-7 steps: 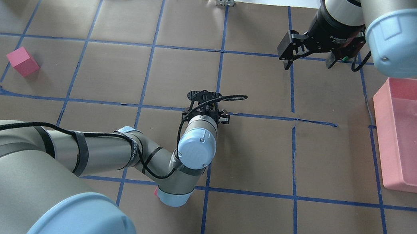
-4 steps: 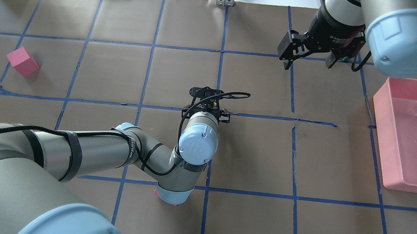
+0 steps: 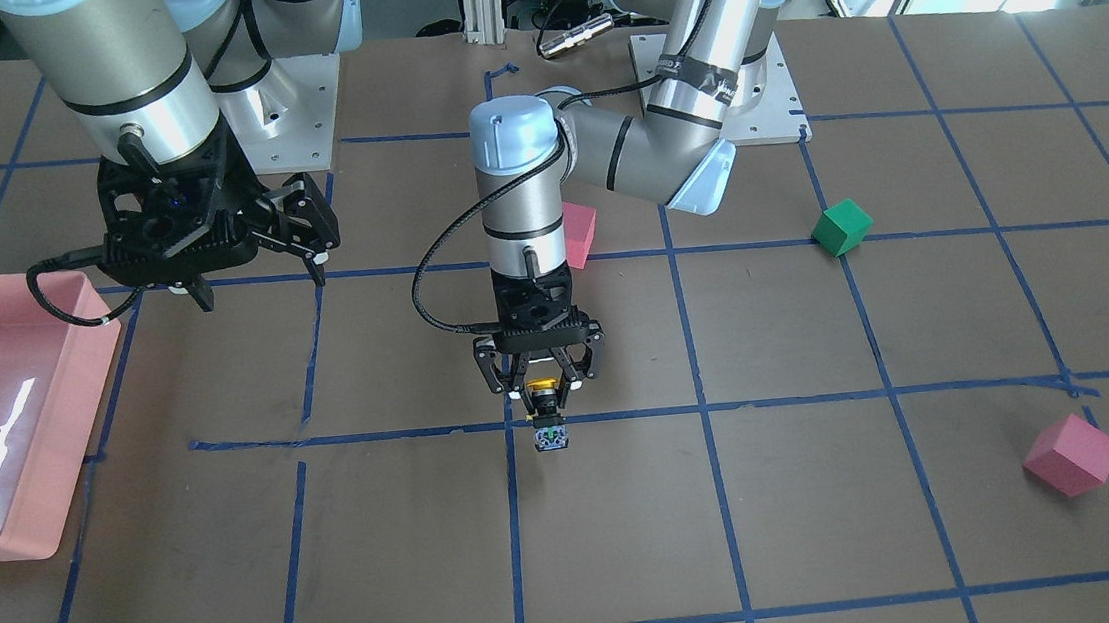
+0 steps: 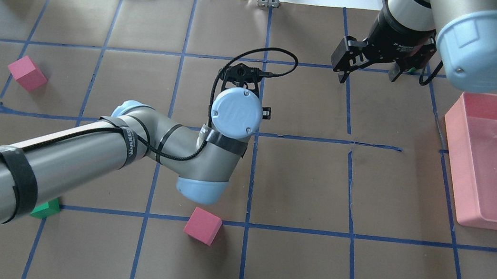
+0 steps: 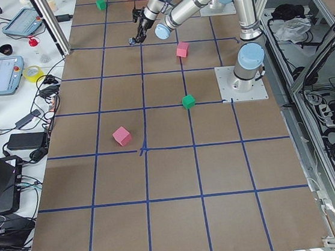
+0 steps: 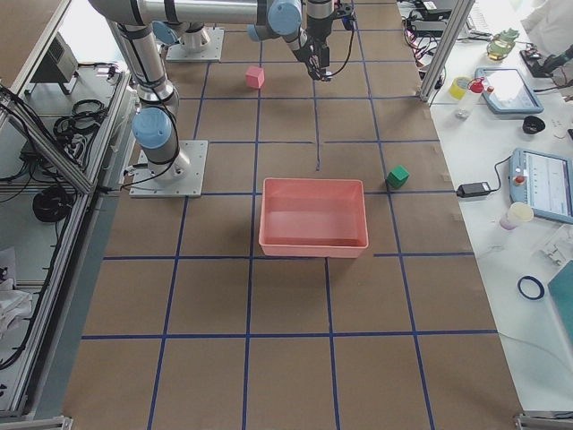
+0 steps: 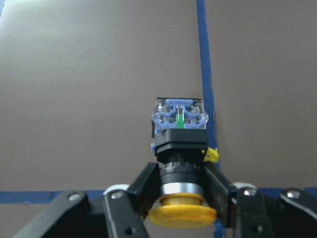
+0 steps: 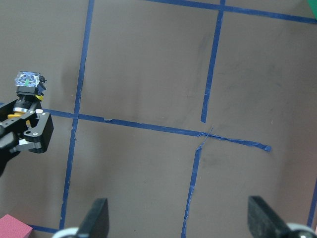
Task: Align button upright
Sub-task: 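Lift and rotate the switch with the left gripper, yellow cap up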
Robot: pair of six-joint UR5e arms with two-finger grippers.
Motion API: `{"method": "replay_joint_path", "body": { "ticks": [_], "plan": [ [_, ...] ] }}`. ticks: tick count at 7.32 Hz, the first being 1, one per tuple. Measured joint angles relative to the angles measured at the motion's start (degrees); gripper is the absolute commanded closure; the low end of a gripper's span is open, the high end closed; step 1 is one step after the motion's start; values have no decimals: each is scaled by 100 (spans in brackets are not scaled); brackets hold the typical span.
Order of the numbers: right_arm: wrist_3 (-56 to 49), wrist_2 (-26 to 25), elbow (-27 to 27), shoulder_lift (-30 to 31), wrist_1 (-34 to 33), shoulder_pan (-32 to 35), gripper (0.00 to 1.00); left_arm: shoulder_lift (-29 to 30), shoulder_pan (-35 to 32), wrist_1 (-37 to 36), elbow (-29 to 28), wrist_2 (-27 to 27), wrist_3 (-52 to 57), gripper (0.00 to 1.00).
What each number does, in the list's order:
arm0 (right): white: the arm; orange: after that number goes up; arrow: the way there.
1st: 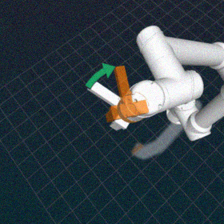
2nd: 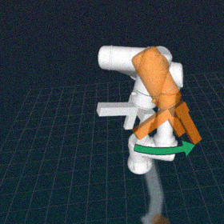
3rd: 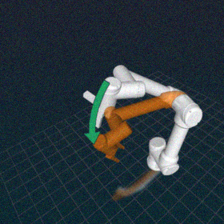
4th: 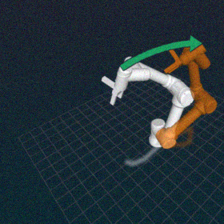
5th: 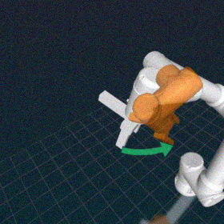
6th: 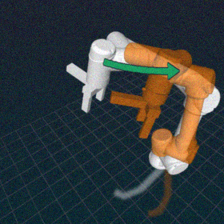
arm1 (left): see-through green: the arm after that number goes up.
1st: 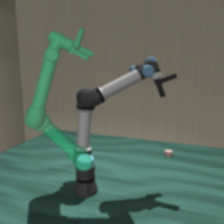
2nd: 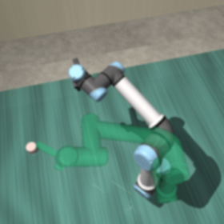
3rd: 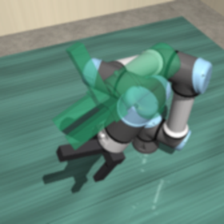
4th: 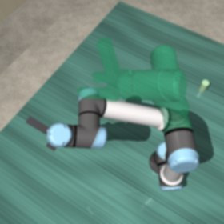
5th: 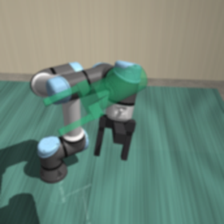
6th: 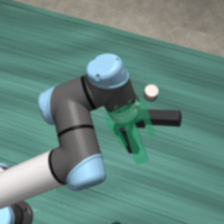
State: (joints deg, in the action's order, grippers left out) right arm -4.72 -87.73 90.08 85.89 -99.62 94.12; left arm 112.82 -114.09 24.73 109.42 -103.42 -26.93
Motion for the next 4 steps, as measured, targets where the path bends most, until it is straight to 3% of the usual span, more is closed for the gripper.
{"method": "replay_joint_path", "body": {
  "ticks": [2, 4],
  "plan": [
    [-2, -1, 0, -1, 3, 0, 0, -414, 299, 2282, -760, 620, -534, 100],
    [-2, -5, 1, -11, 4, 0, 0, -567, 561, 3566, -1265, 1401, -1643, 100]
  ]
}}
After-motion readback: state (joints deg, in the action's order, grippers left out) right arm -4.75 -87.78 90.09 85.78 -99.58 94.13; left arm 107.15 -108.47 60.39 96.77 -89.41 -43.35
